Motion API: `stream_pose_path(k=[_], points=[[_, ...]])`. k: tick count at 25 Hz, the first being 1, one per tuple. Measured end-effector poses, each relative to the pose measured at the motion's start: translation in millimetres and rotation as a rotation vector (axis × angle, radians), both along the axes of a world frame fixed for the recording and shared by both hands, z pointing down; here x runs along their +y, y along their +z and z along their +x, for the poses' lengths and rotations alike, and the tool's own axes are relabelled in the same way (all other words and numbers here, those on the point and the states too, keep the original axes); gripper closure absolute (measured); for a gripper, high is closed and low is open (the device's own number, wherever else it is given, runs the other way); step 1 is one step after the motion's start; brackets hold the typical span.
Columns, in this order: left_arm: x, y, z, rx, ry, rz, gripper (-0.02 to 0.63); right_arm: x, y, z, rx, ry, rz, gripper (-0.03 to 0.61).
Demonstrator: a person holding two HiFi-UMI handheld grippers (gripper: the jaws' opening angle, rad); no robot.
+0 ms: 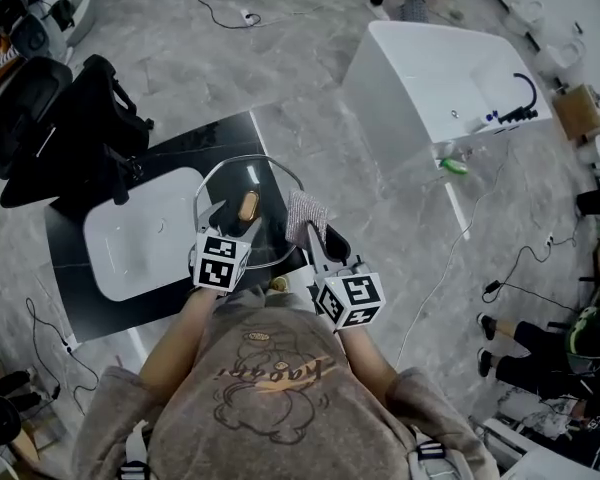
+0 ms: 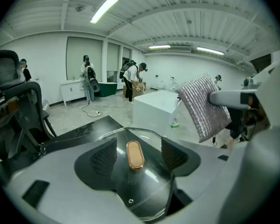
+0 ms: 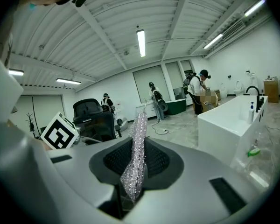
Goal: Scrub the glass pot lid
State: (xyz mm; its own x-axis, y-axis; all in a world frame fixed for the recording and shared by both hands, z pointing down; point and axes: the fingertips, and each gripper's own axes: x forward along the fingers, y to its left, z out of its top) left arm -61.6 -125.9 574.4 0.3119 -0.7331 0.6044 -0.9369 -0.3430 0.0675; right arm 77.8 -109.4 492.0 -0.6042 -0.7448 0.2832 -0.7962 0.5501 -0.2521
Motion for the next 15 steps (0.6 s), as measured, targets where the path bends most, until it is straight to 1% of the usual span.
stream_pose_path(k=[3,6,11,15], points=[[-3.8,21.1,3.6,-0.056,0.045,-0.050,0.302,-2.8,4.6,1.0,0.007,0.015,-0.014,0.500],[-9.6,37.0,8.0,-0.069,0.058,-0.070,0.311,-1.6,8.5,3.1,0.013,0.030,-0.023,0.500],[-29.8,67.0,3.6,-0.061,0.018,-0.101,0.314,-3.1,14.0,6.6,0.009,0.066,-0.036,0.500],[-35.5,92.6,3.4,-0.068,0.005,-0.171,0.318,-4.6,16.2,11.7,0.011,0.084,-0.036,0.500]])
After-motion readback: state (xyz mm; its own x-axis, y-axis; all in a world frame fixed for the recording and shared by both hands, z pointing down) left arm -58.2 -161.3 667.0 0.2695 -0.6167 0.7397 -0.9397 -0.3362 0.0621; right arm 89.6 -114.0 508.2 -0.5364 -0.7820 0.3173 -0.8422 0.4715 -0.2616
